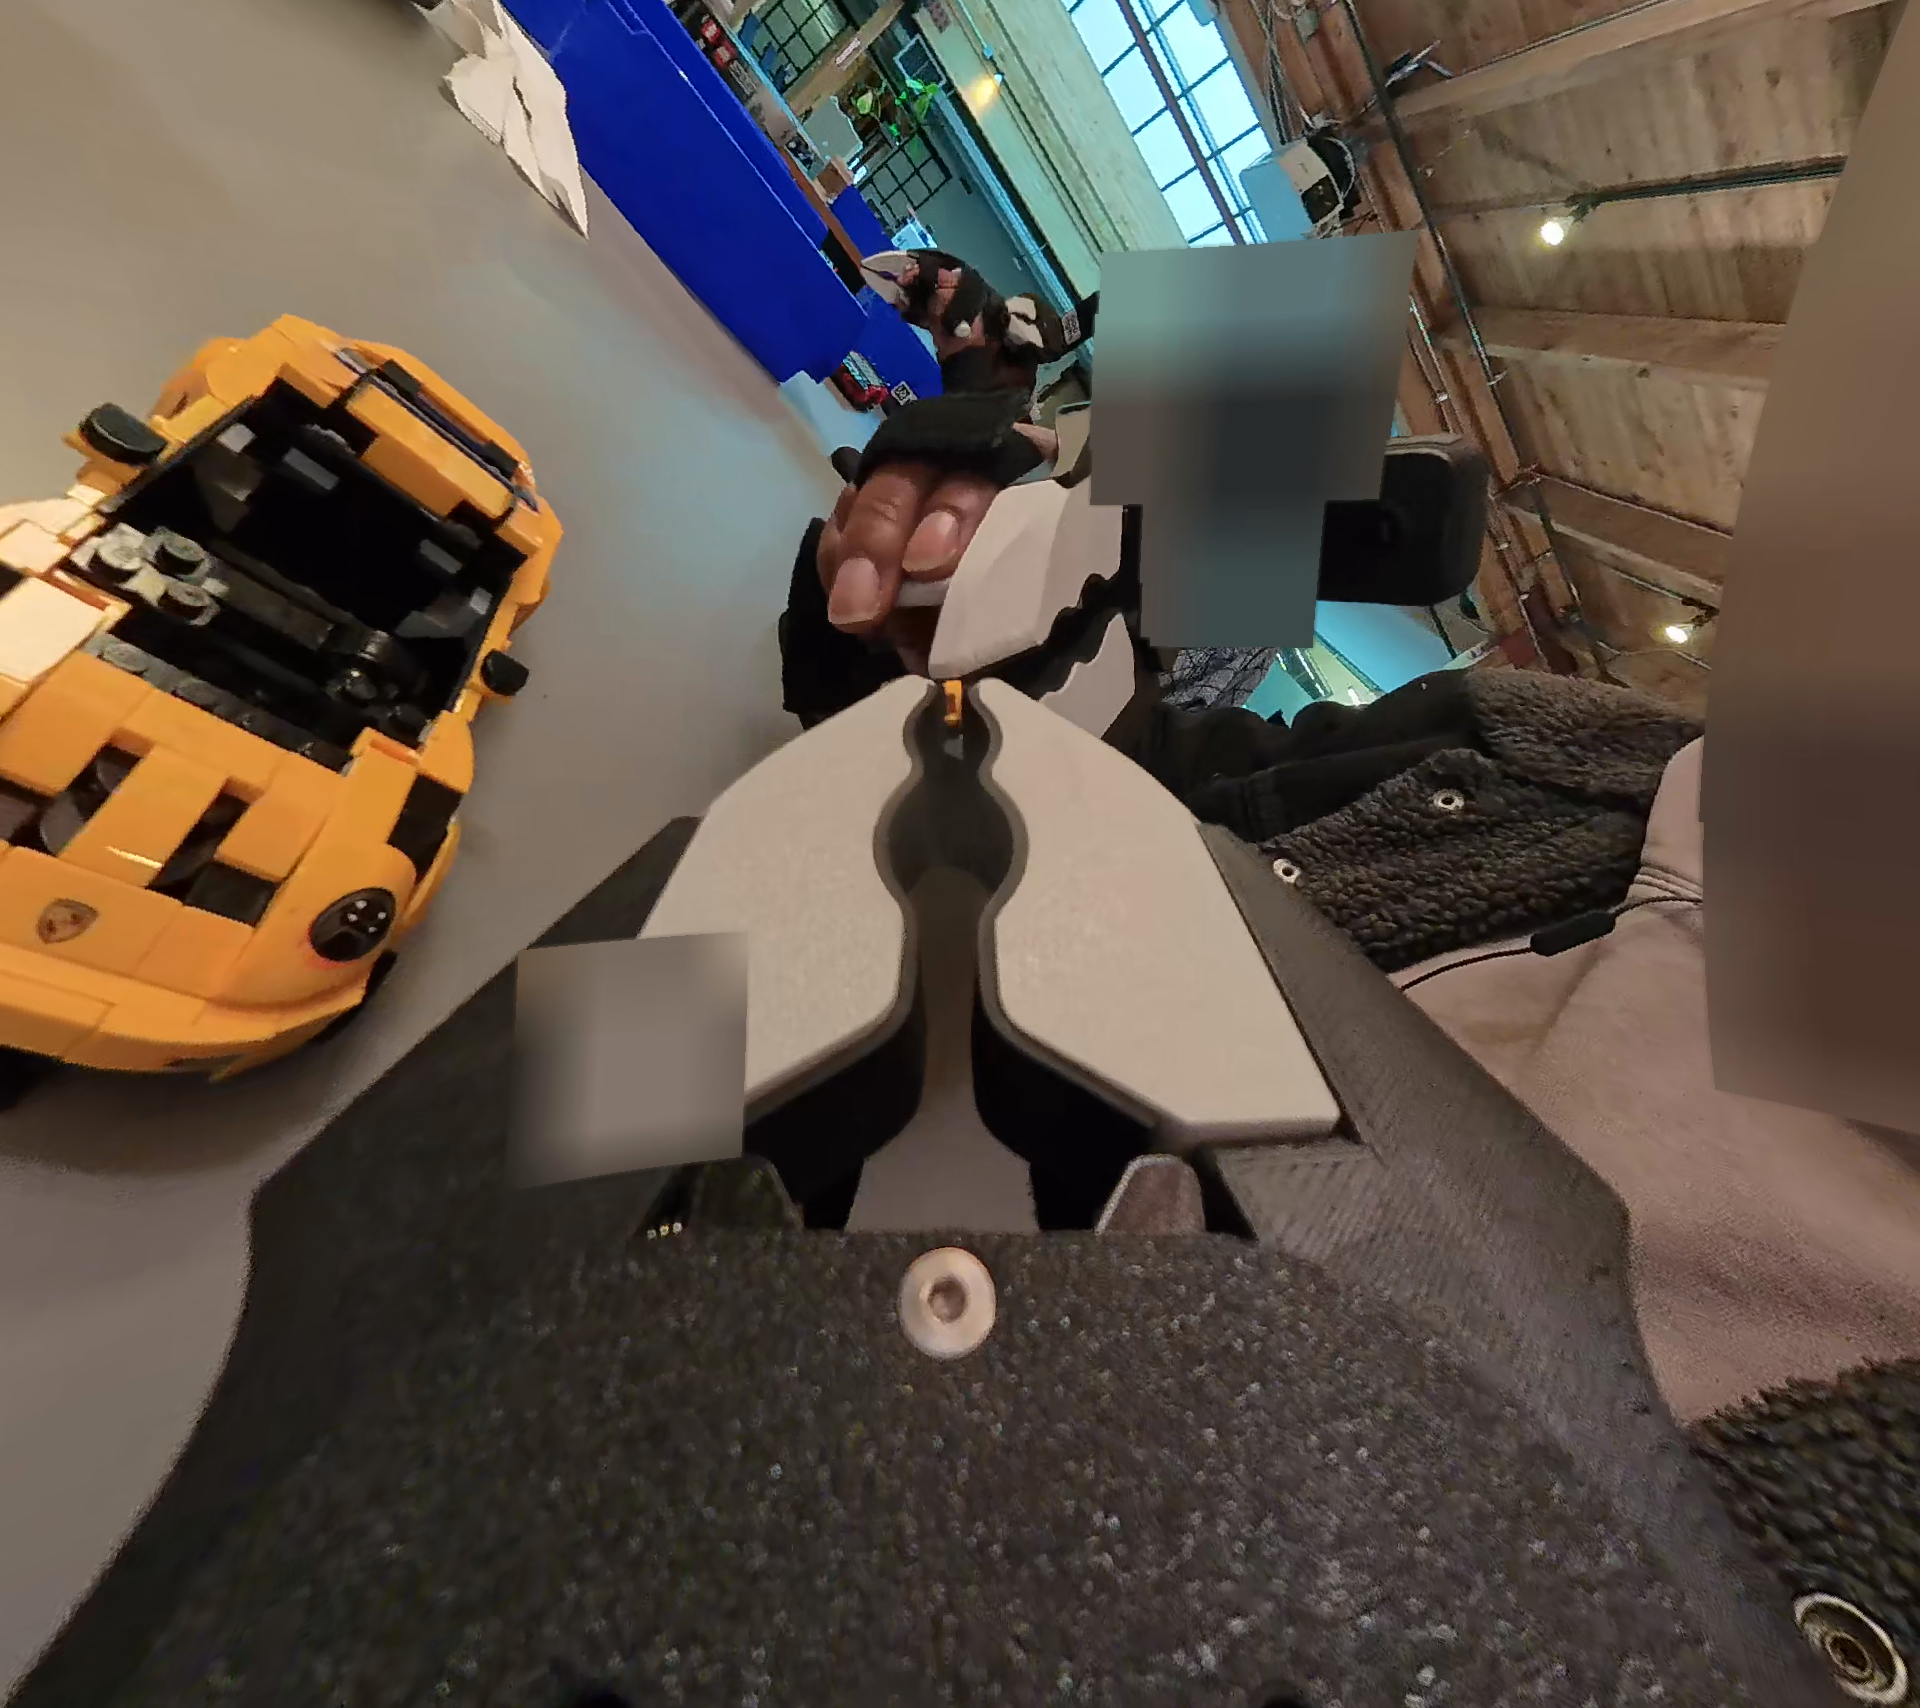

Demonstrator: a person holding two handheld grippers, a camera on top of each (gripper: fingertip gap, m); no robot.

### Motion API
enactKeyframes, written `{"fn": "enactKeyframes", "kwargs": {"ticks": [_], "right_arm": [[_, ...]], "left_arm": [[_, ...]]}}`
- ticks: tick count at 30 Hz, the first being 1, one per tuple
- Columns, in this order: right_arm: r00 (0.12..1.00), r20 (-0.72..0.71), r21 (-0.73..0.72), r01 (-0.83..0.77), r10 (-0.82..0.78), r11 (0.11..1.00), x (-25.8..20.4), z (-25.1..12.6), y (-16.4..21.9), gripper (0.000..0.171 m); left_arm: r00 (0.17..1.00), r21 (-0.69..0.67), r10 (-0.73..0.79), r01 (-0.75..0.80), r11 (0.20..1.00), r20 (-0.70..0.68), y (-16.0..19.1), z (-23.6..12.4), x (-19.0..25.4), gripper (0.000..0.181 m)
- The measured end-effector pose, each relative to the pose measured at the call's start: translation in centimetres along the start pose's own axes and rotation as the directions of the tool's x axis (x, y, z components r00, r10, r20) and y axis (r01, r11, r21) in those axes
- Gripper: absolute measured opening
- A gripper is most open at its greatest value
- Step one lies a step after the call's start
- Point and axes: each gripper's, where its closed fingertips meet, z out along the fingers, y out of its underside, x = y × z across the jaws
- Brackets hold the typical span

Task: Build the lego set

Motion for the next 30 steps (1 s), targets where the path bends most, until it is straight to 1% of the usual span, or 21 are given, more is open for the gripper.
{"fn": "enactKeyframes", "kwargs": {"ticks": [9, 21, 22, 23, 26, 29, 30], "right_arm": [[0.999, 0.032, 0.024, -0.023, 0.022, 0.999, -0.2, -0.3, -0.2, 0.007], [0.999, 0.024, 0.045, -0.045, 0.044, 0.998, 0.3, -0.7, -0.5, 0.006], [0.999, 0.003, 0.048, -0.046, 0.046, 0.998, 0.6, -0.8, -0.5, 0.000], [0.999, -0.016, 0.057, -0.041, 0.042, 0.998, 1.0, -0.9, -0.6, 0.000], [0.999, 0.005, 0.059, -0.040, 0.039, 0.997, 0.6, -1.0, -0.7, 0.000], [0.999, 0.000, 0.052, -0.041, 0.041, 0.998, 0.7, -0.9, -0.6, 0.000], [0.999, 0.007, 0.047, -0.046, 0.046, 0.998, 0.7, -1.0, -0.5, 0.003]], "left_arm": [[1.000, -0.015, -0.003, 0.003, 1.000, -0.025, 0.2, 0.1, 0.4, 0.003], [0.999, -0.018, -0.007, 0.006, 1.000, -0.048, 0.3, 0.0, 0.7, 0.003], [0.999, -0.029, -0.006, 0.005, 1.000, -0.051, 0.5, 0.1, 0.7, 0.003], [0.999, -0.043, -0.005, 0.002, 0.999, -0.051, 0.7, 0.1, 0.7, 0.003], [0.999, -0.023, 0.015, -0.015, 1.000, -0.034, 0.4, 0.1, 0.6, 0.003], [0.999, -0.012, 0.002, -0.002, 1.000, -0.040, 0.2, -0.1, 0.5, 0.003], [0.999, -0.007, 0.005, -0.006, 1.000, -0.038, 0.1, -0.1, 0.5, 0.003]]}}
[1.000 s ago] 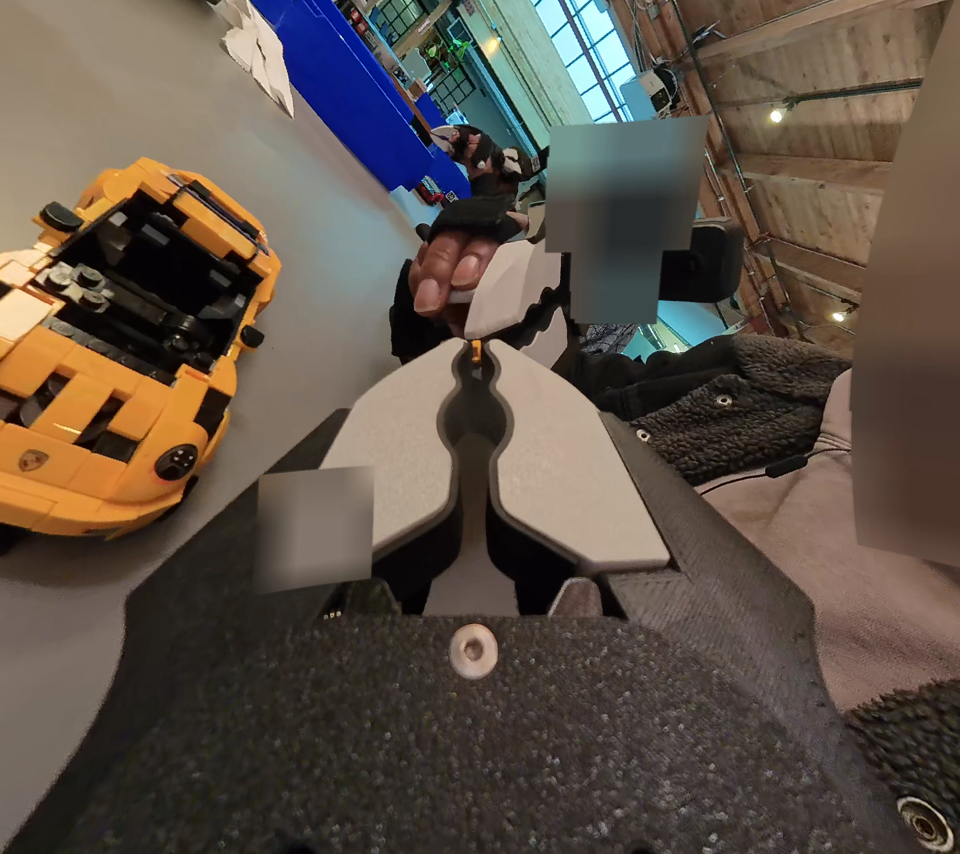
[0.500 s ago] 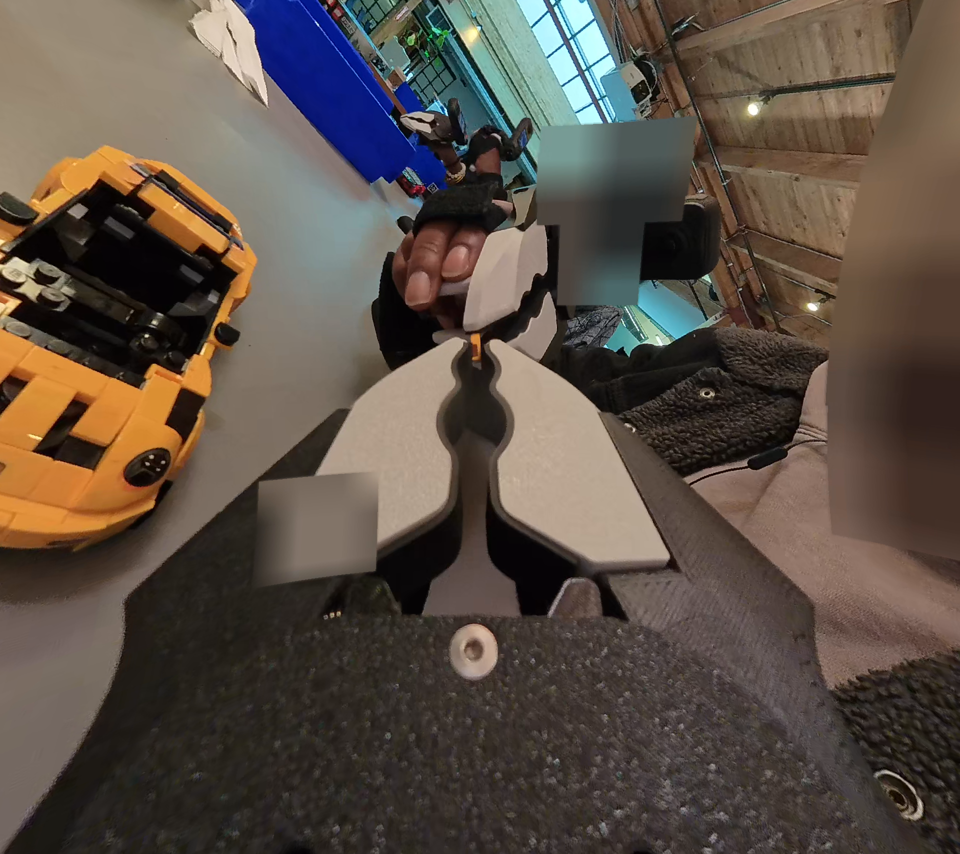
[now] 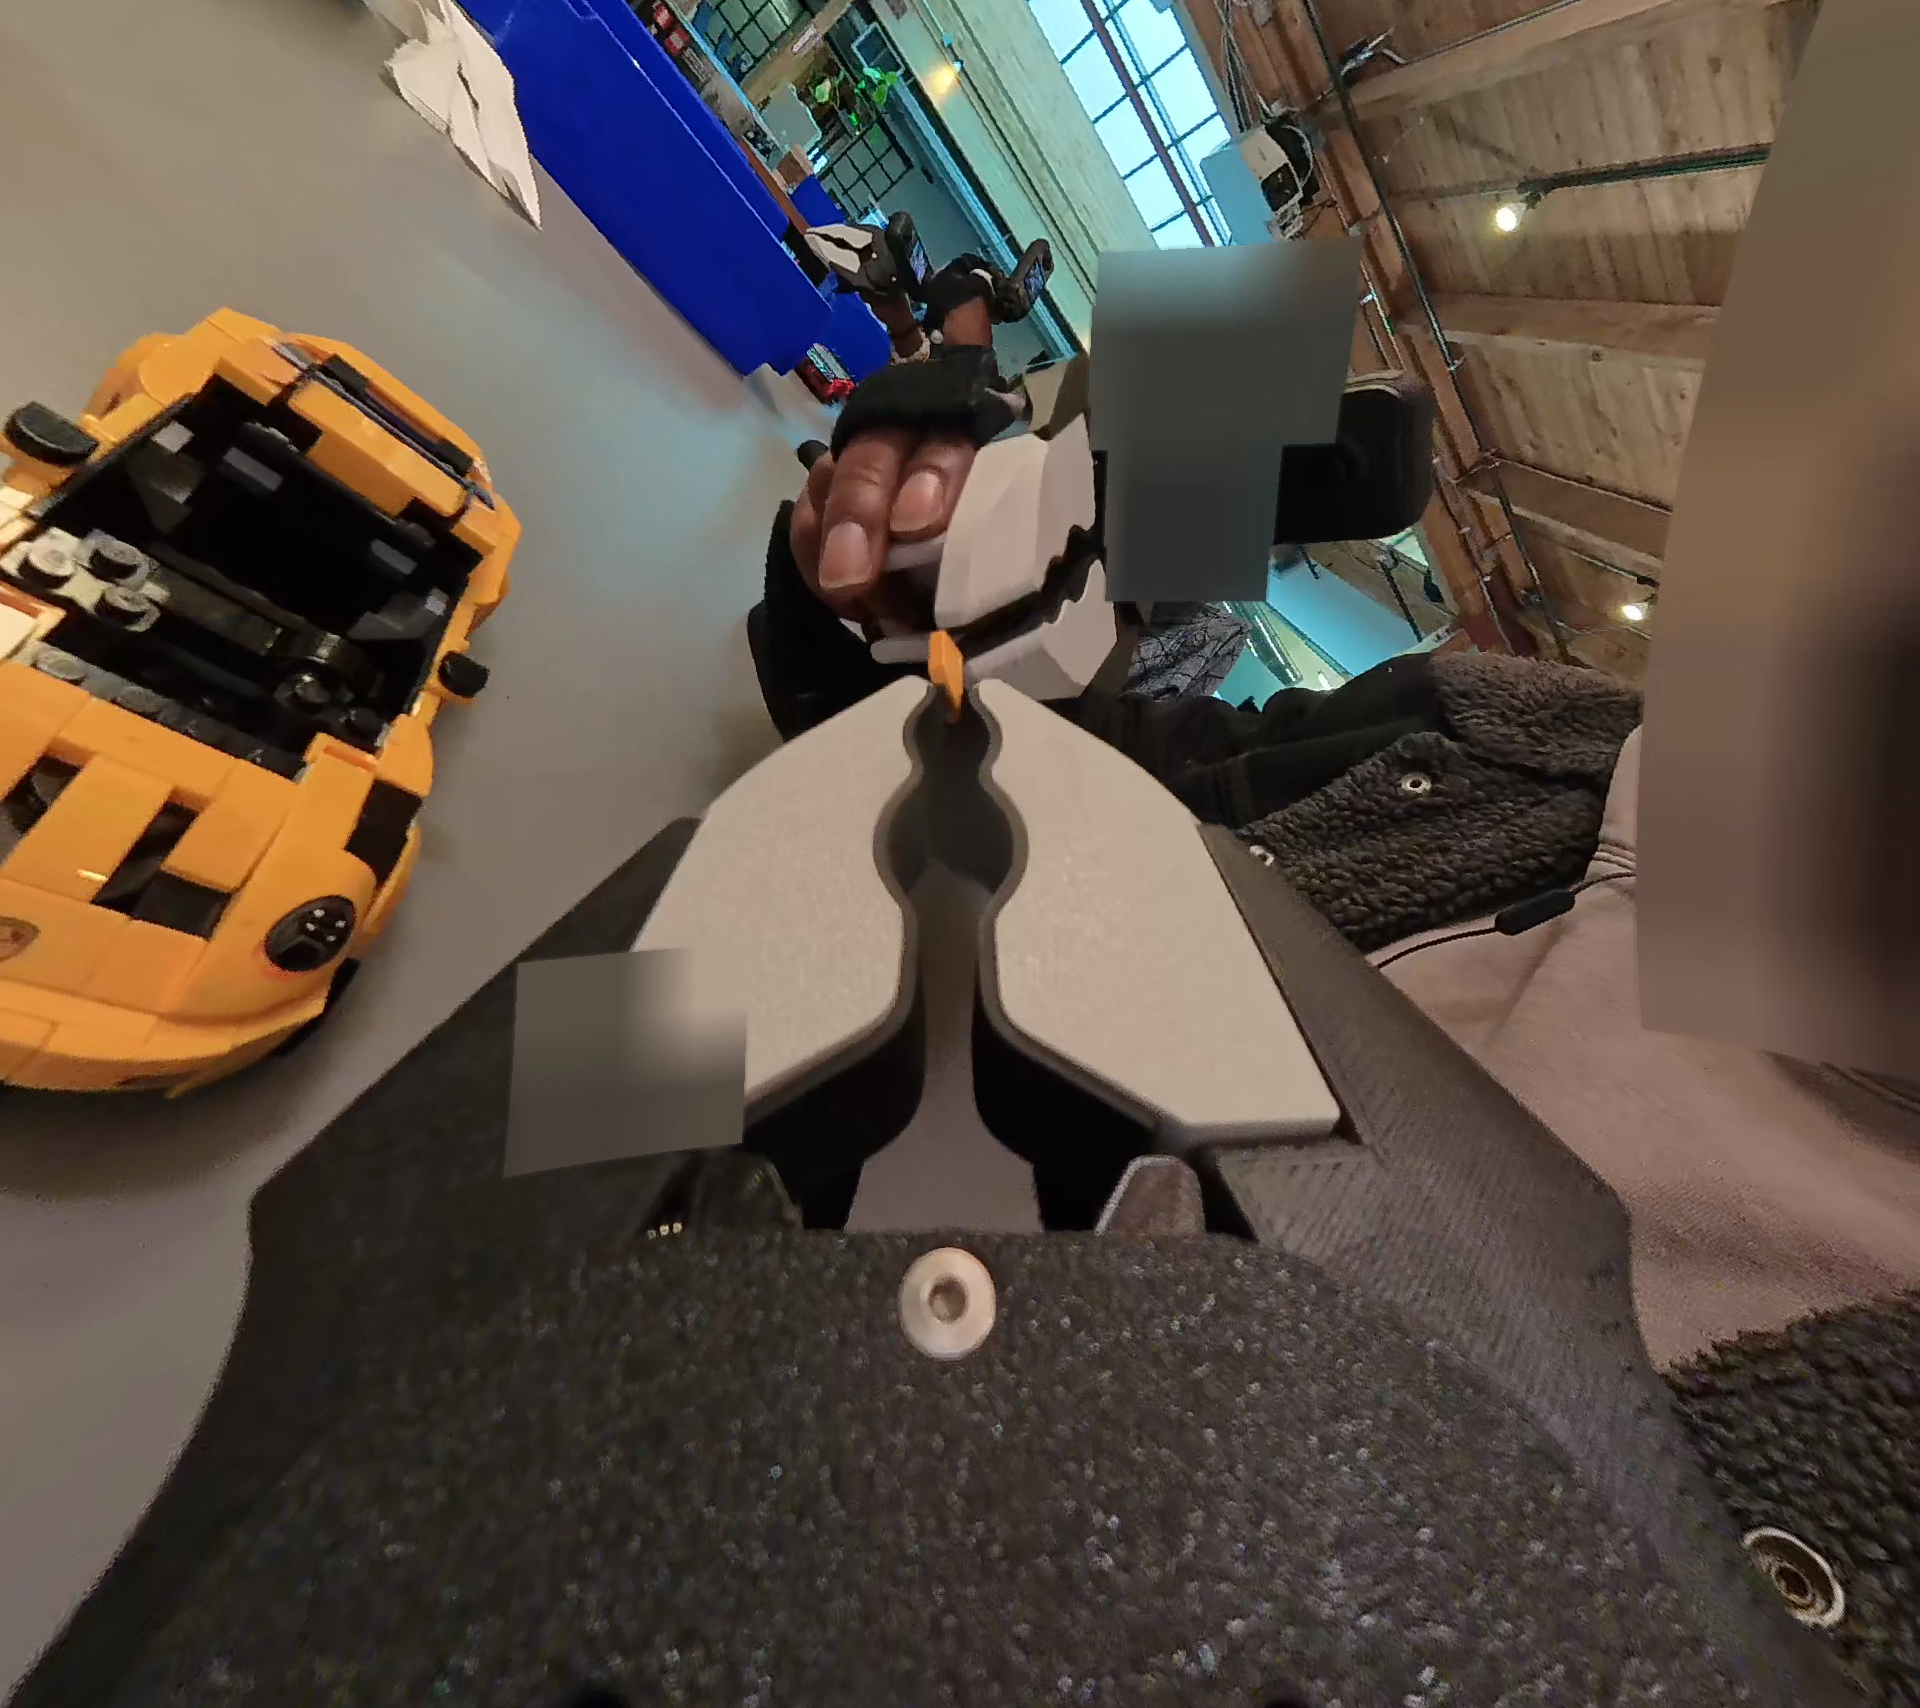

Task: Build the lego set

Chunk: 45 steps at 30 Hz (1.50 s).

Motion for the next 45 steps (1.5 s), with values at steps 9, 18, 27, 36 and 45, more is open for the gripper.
{"fn": "enactKeyframes", "kwargs": {"ticks": [9, 18, 27, 36, 45], "right_arm": [[0.999, 0.047, 0.021, -0.020, 0.019, 1.000, -0.8, 0.3, -0.1, 0.009], [0.964, 0.238, 0.007, -0.123, 0.118, 0.992, -2.7, -0.3, 0.4, 0.007], [0.938, 0.312, -0.116, -0.122, 0.153, 0.986, -4.4, 0.2, 2.4, 0.007], [0.935, 0.299, -0.180, -0.140, 0.190, 0.974, -4.3, 0.7, 3.3, 0.009], [0.831, 0.532, -0.433, 0.104, 0.161, 0.896, -8.1, 1.6, 6.1, 0.014]], "left_arm": [[0.999, -0.055, 0.028, -0.029, 0.998, -0.026, 0.9, 0.5, 0.6, 0.003], [0.986, -0.218, 0.167, -0.161, 0.963, 0.011, 3.2, 1.0, 0.5, 0.003], [0.864, -0.440, 0.487, -0.391, 0.808, 0.127, 5.3, 0.7, -1.6, 0.007], [0.848, -0.459, 0.494, -0.367, 0.809, 0.191, 4.7, -0.2, -2.4, 0.003], [0.905, -0.306, 0.349, -0.269, 0.913, 0.245, 1.7, -2.2, -2.5, 0.003]]}}
